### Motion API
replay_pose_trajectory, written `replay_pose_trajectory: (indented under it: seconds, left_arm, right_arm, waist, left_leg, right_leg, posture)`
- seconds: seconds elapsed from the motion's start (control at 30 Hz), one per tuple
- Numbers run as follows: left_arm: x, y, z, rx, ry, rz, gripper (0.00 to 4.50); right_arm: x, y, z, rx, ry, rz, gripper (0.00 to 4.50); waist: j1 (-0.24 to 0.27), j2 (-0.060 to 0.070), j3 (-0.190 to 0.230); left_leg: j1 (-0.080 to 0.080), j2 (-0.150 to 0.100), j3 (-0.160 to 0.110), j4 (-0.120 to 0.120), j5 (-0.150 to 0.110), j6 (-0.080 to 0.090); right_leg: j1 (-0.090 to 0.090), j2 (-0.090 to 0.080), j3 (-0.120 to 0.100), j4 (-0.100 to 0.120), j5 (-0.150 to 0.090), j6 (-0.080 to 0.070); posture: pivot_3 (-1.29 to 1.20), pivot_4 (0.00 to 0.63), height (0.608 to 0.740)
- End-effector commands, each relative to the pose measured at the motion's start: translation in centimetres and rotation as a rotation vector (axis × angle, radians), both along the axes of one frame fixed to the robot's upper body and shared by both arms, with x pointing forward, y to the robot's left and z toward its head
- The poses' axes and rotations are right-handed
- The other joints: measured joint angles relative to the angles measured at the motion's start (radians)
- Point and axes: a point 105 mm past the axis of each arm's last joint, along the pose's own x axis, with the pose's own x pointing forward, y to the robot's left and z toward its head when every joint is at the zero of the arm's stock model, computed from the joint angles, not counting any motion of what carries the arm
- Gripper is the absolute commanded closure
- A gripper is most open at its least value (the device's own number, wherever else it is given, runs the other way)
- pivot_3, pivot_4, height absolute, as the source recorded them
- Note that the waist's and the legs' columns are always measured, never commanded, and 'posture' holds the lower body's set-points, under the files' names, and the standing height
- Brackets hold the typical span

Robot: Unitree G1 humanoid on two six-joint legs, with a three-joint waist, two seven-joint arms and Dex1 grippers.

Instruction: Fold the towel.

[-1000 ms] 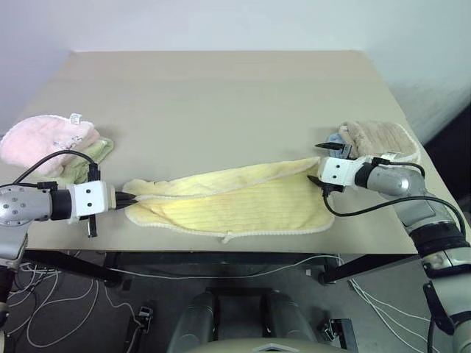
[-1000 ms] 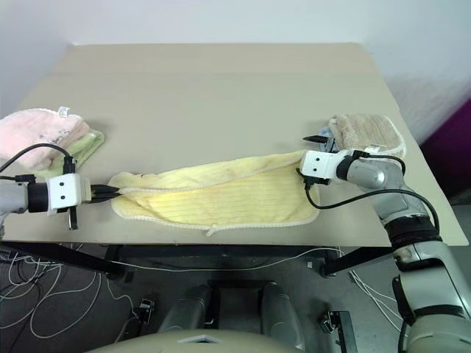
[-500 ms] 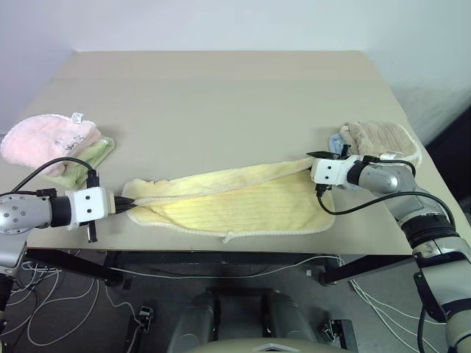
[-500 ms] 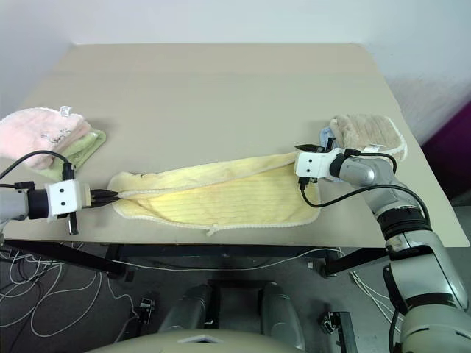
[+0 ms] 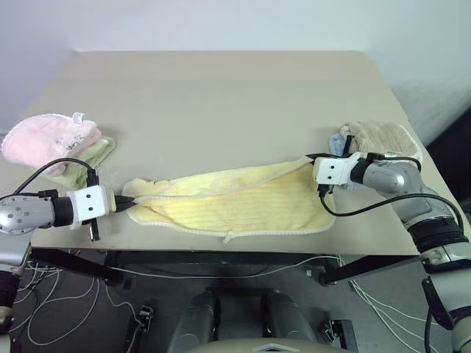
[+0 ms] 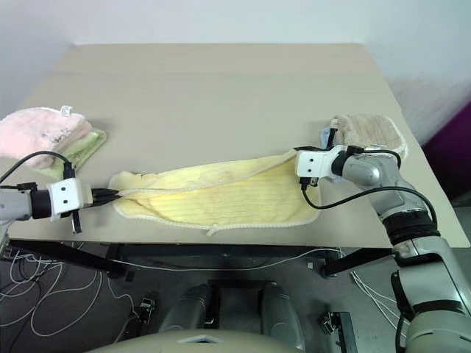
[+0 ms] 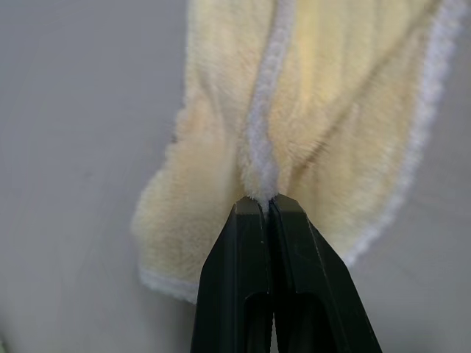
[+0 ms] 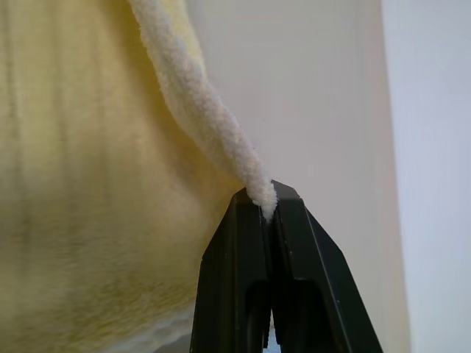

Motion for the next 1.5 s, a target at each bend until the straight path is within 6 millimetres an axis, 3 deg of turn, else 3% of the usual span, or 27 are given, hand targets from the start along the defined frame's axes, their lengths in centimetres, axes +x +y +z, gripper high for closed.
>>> replay_pose_trajectory:
  seconds: [0.03,0.17,0.3,0.37,0.43,0.57,0.67,0.8,0.93,1.1,1.3,1.5]
  left_arm:
    - [3.2,1.9,6.4,-0.174,-0.204,0.171,4.50]
    - [5.7,3.1,11.9,-0.278,-0.355,0.277,4.50]
    - [6.9,3.8,16.0,-0.367,-0.465,0.333,4.50]
    - [7.0,4.3,17.4,-0.401,-0.496,0.345,4.50]
    - [6.7,4.6,17.6,-0.399,-0.492,0.338,4.50]
    - [5.0,4.8,14.7,-0.339,-0.378,0.259,4.50]
    - [3.0,4.2,11.0,-0.265,-0.236,0.185,4.50]
    - [0.0,3.1,7.2,-0.237,-0.066,0.116,4.50]
    - [-2.8,3.5,4.4,-0.202,0.079,0.117,4.50]
    - [-5.0,4.4,3.5,-0.201,0.158,0.143,4.50]
    - [-6.6,4.9,3.2,-0.196,0.209,0.161,4.50]
    - [-7.4,4.8,3.0,-0.200,0.243,0.163,4.50]
  right_arm:
    - [1.2,-0.2,8.0,0.091,-0.188,-0.016,4.47]
    - [1.9,-1.5,12.8,0.127,-0.266,-0.059,4.47]
    - [1.7,-2.5,16.5,0.200,-0.307,-0.065,4.47]
    - [1.1,-2.9,17.7,0.225,-0.305,-0.056,4.47]
    - [0.4,-3.3,17.5,0.227,-0.268,-0.034,4.47]
    - [-1.8,-4.0,14.6,0.249,-0.097,0.017,4.47]
    - [-3.9,-4.0,10.9,0.243,0.069,0.044,4.47]
    - [-7.1,-2.6,6.9,0.280,0.294,0.092,4.47]
    - [-10.5,-1.9,3.5,0.284,0.507,0.112,4.47]
    - [-13.6,-1.8,1.3,0.263,0.692,0.112,4.47]
    - [-15.6,-1.7,0.8,0.261,0.801,0.141,4.47]
    - [-15.8,-1.3,0.9,0.264,0.812,0.157,4.47]
  waist:
    - [-0.001,0.000,0.001]
    - [-0.004,0.000,0.001]
    - [-0.004,0.000,0.001]
    - [-0.005,0.000,0.001]
    - [-0.006,0.000,0.001]
    - [-0.008,0.000,0.001]
    - [-0.009,0.000,0.001]
    - [-0.007,0.001,0.001]
    - [-0.001,0.001,0.001]
    - [0.005,0.001,0.001]
    - [0.004,0.001,0.001]
    - [0.004,0.001,0.001]
  left_leg:
    - [0.000,0.000,0.000,0.001,0.000,0.000]
    - [0.000,0.000,0.000,0.001,0.000,0.000]
    - [-0.001,0.000,0.000,0.000,0.000,0.000]
    - [-0.001,0.000,0.000,0.000,0.000,0.000]
    - [-0.001,0.000,0.001,0.000,0.000,0.000]
    - [-0.001,0.000,0.001,0.000,0.000,0.000]
    - [-0.001,0.000,0.001,0.001,0.000,0.000]
    - [-0.001,0.001,0.001,0.001,0.000,0.001]
    - [0.000,0.001,0.000,0.000,-0.001,0.001]
    - [0.001,0.001,0.000,0.000,-0.001,0.001]
    - [0.001,0.001,0.000,0.000,-0.001,0.002]
    - [0.001,0.002,0.000,-0.001,-0.001,0.002]
  right_leg:
    - [0.000,0.000,0.000,0.001,0.000,0.000]
    - [-0.001,0.000,0.000,0.000,0.000,0.000]
    - [-0.001,0.000,0.000,-0.001,0.000,0.000]
    - [-0.001,0.000,0.000,-0.001,0.000,0.000]
    - [-0.001,0.000,0.000,0.000,0.000,0.000]
    - [-0.001,0.000,0.000,-0.001,0.000,0.000]
    - [-0.001,-0.001,0.001,0.000,0.000,0.000]
    - [-0.001,-0.002,0.002,0.000,0.000,0.000]
    - [0.000,-0.003,0.002,0.000,0.000,0.000]
    - [0.002,-0.004,0.001,-0.002,0.000,0.000]
    - [0.003,-0.004,0.001,-0.003,0.000,0.000]
    - [0.003,-0.004,0.001,-0.004,0.000,0.000]
  posture:
    - [0.00,0.150,0.740]
    - [0.00,0.150,0.740]
    - [0.00,0.150,0.740]
    - [0.00,0.150,0.740]
    - [0.00,0.150,0.740]
    - [0.00,0.150,0.740]
    - [0.00,0.150,0.740]
    - [0.00,0.150,0.740]
    - [0.00,0.150,0.740]
    - [0.00,0.150,0.740]
    - [0.00,0.150,0.740]
    - [0.00,0.150,0.740]
